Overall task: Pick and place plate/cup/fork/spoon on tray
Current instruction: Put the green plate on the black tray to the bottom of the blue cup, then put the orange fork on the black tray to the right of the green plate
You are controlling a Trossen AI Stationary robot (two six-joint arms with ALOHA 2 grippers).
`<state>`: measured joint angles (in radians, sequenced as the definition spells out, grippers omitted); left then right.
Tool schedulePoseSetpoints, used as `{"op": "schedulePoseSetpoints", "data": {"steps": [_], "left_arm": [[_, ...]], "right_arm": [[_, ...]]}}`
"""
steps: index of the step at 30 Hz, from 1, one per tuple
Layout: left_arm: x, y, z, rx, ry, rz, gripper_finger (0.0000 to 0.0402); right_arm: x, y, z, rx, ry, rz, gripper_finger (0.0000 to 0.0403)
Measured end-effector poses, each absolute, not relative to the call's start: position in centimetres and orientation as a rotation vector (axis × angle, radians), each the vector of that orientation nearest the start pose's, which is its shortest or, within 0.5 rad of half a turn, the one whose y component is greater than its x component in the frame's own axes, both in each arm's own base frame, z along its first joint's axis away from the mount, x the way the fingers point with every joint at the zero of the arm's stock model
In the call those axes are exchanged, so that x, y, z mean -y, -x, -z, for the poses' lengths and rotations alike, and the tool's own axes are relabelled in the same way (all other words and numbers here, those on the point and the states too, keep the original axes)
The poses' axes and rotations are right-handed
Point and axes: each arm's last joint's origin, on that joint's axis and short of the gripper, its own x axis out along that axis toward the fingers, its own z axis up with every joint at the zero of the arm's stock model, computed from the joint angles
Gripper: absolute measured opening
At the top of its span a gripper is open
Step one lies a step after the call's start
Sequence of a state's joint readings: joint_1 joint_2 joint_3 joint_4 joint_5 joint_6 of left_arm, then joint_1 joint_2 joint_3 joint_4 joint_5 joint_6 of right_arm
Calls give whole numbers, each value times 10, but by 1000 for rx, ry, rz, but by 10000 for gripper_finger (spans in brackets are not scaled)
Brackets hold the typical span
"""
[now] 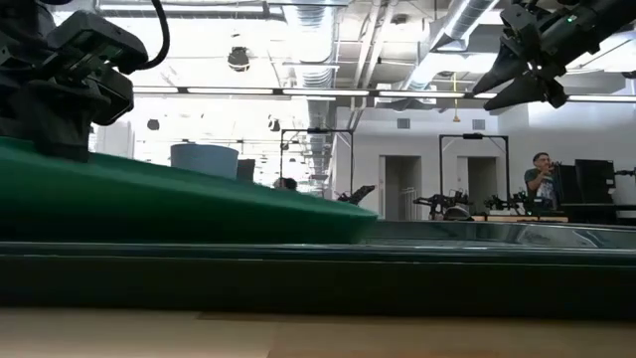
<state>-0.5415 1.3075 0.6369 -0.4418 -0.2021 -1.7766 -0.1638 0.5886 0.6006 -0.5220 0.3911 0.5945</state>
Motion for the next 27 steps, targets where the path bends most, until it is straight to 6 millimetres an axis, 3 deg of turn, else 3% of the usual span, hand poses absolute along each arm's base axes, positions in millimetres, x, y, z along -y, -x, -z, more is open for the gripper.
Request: {"op": "schedulePoseSetpoints", "data": {"steps": [14,27], "left_arm": [[110,-195,-167,-928,1154,-635,176],[104,-199,-168,-923,1102,-618,247]], "right_arm": [[32,-124,-267,-339,-507,677,233],[32,-124,-267,-339,-507,677,233]]}}
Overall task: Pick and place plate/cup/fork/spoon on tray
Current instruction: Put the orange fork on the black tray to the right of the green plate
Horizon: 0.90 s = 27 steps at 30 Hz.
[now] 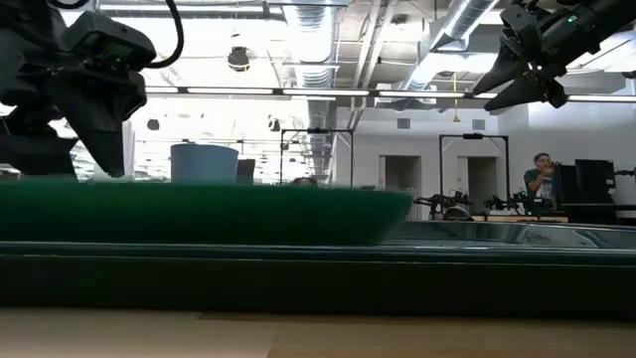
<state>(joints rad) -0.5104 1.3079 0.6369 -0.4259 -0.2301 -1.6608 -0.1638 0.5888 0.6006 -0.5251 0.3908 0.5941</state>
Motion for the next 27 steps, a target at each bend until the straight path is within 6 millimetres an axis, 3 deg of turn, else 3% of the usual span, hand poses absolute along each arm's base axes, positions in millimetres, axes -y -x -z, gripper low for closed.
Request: {"op": "schedulePoseSetpoints", "data": {"steps": [8,15,20,27], "left_arm": [[102,-197,-174,-931,1115,-587,257],[92,-182,-213,-794,1223,-452,257],[68,-165,-248,-515,1235,-411,257],[23,-146,-277,-220,1009,-485,256]], "right_arm": [[32,-124,-267,-338,-507,677,233],[32,-127,-264,-358,-511,685,233],[35,-139,-258,-397,-504,697,233],[38,-161,-251,-427,-468,694,233]]}}
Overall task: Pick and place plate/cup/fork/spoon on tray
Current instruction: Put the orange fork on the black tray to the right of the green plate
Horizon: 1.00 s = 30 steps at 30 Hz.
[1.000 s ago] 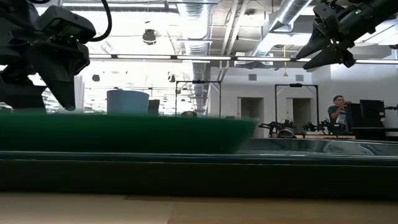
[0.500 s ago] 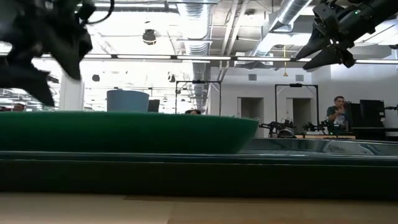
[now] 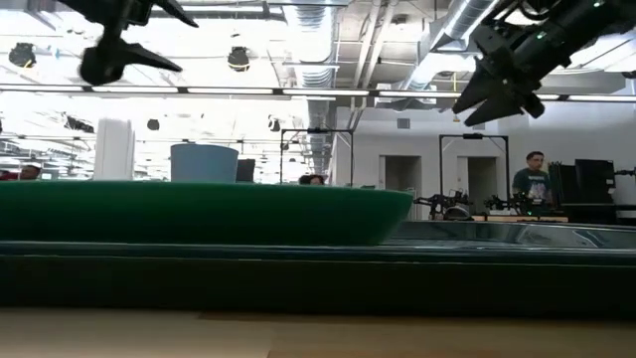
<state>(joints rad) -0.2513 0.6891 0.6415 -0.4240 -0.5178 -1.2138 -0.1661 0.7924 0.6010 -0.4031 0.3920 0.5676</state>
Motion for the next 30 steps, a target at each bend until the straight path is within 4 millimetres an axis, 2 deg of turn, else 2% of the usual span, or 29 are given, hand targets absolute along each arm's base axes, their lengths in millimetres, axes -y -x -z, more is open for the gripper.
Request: {"op": "schedulePoseSetpoints", "data": {"steps": [5,9,13,23,27,30], "left_arm": [[-5,-157,-280,-207,898,-496,256],[-27,-179,-280,-244,839,-466,256],[-54,-206,-283,-360,712,-497,256],[-117,-297,-291,-735,370,-448,256],[-135,-337,-283,-873,181,-454,256],[-152,-358,-270,-949,121,-449,256]], "right_arm": [[40,-172,-246,-443,-429,685,233],[42,-176,-243,-465,-416,693,233],[46,-177,-240,-483,-415,714,233],[48,-177,-239,-499,-374,715,233],[48,-177,-239,-502,-371,714,233],[48,-177,-238,-511,-365,713,233]]}}
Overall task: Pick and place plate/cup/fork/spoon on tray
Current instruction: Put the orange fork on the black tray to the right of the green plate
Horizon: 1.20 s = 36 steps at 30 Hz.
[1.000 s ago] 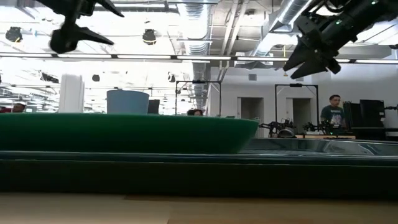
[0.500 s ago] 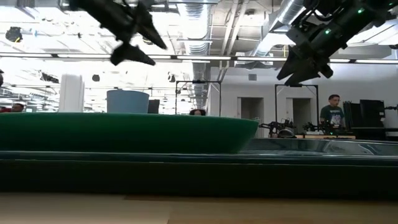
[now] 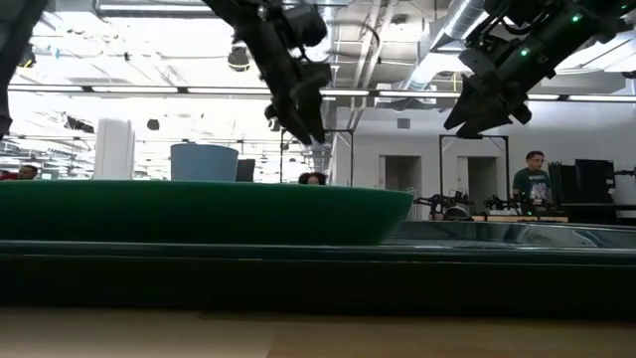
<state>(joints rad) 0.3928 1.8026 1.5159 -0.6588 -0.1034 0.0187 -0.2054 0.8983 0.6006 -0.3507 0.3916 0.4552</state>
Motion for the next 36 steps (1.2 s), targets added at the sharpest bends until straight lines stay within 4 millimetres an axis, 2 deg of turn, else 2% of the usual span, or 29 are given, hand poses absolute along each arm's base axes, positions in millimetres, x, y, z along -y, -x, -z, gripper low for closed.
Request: {"op": "schedulePoseSetpoints", "data": {"steps": [4,7,10,14,23,30,32,36], "left_arm": [[-180,-373,-253,-988,190,-381,256],[-199,-374,-237,-1029,226,-404,256],[-208,-369,-223,-1110,225,-440,256],[-208,-366,-211,-1206,212,-463,256],[-222,-364,-212,-1144,216,-523,256],[-216,-368,-184,-1281,203,-519,256],[-218,-374,-185,-1246,179,-550,256],[-221,-373,-180,-1265,169,-556,256]], "right_arm": [[48,-175,-236,-547,-349,714,233],[47,-173,-235,-569,-346,717,233],[47,-173,-234,-577,-345,718,233],[47,-173,-234,-578,-338,716,233],[47,-173,-234,-584,-322,710,233],[47,-173,-234,-583,-316,708,233],[47,-173,-234,-583,-314,708,233],[47,-174,-234,-587,-313,706,233]]}}
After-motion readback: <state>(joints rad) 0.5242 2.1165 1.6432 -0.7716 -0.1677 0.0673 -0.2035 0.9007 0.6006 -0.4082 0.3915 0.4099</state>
